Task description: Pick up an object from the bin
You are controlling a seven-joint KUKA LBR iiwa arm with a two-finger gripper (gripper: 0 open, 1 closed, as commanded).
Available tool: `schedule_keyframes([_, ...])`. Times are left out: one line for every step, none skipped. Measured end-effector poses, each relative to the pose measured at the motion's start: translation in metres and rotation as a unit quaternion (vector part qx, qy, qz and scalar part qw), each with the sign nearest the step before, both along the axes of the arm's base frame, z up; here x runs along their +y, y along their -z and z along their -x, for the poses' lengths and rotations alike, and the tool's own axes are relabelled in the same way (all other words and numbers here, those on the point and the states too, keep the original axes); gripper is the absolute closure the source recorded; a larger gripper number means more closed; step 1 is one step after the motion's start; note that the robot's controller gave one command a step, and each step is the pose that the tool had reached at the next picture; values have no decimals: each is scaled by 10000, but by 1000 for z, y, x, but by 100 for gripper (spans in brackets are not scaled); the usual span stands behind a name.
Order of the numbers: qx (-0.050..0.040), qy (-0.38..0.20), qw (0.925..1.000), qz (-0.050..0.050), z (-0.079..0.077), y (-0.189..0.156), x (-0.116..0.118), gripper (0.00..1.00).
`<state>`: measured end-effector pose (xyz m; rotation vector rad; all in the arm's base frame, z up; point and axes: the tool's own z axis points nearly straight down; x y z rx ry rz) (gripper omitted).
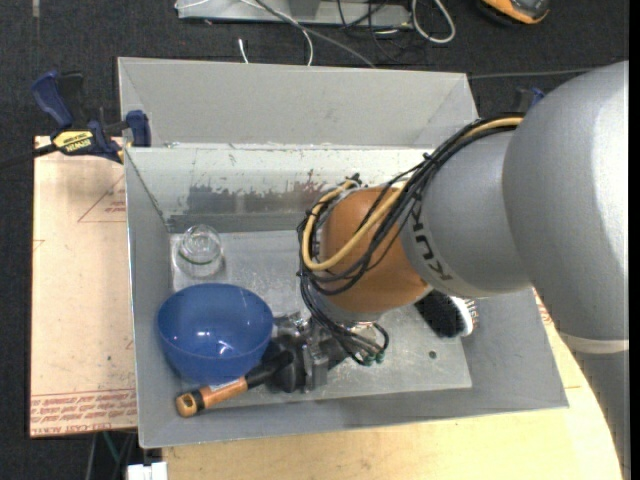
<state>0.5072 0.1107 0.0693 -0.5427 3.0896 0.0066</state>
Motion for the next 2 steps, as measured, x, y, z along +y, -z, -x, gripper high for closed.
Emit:
schedule_keyframes([38,11,10000,7,3,-24,-1,100])
schedule_keyframes([13,5,10000,4,1,-76,0,100])
